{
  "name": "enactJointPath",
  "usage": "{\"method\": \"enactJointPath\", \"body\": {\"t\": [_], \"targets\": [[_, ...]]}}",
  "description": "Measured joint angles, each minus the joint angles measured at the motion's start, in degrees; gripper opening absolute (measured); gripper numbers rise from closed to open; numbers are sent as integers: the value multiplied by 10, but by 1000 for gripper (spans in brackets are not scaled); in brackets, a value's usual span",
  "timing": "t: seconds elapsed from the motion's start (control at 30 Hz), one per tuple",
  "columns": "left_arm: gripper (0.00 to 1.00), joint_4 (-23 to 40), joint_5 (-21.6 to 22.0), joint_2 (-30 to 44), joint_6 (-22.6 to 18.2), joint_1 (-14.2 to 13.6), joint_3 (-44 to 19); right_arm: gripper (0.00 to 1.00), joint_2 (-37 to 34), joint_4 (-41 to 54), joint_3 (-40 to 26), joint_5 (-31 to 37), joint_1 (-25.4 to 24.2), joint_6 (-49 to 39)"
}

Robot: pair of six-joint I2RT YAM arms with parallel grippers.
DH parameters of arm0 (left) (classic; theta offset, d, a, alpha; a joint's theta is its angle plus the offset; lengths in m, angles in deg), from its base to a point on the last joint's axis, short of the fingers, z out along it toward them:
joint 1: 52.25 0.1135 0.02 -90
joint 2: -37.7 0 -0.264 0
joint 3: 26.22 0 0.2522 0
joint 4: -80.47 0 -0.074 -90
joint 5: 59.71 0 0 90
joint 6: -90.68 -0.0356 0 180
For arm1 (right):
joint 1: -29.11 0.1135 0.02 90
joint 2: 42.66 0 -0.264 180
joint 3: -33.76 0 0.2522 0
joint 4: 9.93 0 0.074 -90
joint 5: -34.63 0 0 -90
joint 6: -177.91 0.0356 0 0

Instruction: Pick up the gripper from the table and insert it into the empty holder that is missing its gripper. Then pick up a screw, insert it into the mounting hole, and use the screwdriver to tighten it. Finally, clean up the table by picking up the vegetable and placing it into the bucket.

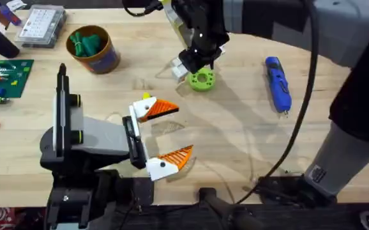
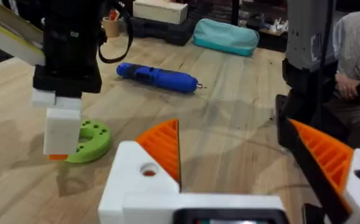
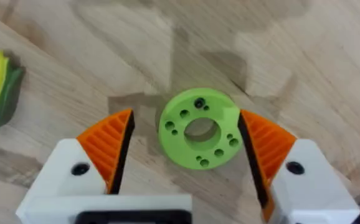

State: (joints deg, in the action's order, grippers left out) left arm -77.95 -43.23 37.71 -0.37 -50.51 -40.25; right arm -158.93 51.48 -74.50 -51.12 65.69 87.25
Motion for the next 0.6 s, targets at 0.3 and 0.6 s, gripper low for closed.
{"method": "enactJointPath", "body": {"t": [0.3, 0.6], "targets": [[990, 0, 0, 0, 0, 0, 0, 967, 0, -15, 0, 0, 0, 0], [990, 0, 0, 0, 0, 0, 0, 736, -15, -27, 0, 0, 0, -2]]}}
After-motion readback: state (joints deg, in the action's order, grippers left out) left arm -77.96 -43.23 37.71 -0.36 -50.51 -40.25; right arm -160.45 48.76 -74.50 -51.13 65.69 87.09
